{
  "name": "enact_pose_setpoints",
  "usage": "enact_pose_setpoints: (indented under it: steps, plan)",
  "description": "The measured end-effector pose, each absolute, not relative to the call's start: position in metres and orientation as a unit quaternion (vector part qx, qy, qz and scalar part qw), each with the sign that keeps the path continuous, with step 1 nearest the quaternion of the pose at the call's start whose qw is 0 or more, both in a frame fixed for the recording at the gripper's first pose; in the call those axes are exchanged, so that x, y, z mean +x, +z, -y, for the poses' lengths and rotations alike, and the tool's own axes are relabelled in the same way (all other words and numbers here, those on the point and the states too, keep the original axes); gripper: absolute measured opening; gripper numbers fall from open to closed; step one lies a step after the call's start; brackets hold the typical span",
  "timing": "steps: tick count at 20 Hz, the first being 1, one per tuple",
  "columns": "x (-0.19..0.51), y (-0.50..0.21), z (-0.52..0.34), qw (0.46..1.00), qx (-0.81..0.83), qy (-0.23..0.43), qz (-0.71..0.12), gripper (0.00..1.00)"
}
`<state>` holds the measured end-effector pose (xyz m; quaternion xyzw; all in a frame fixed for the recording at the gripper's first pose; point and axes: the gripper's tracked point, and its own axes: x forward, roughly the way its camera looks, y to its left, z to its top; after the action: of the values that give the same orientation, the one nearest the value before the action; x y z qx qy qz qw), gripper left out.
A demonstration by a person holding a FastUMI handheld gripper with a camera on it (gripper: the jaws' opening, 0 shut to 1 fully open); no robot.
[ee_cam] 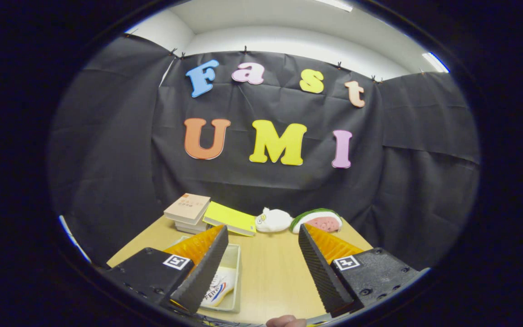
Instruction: Open the storage box then place both shoes into the box .Put the left shoe in first, then the right shoe, with the right side of both shoes facing outward in a uniform manner.
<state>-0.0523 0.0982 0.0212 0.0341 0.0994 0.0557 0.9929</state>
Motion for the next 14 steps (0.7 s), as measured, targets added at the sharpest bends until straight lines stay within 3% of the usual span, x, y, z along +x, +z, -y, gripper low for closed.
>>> enact_pose_setpoints:
  steps: [14]
  plan:
    - [-0.053, 0.039, -0.074, 0.993, 0.067, 0.013, -0.092, 1.00]
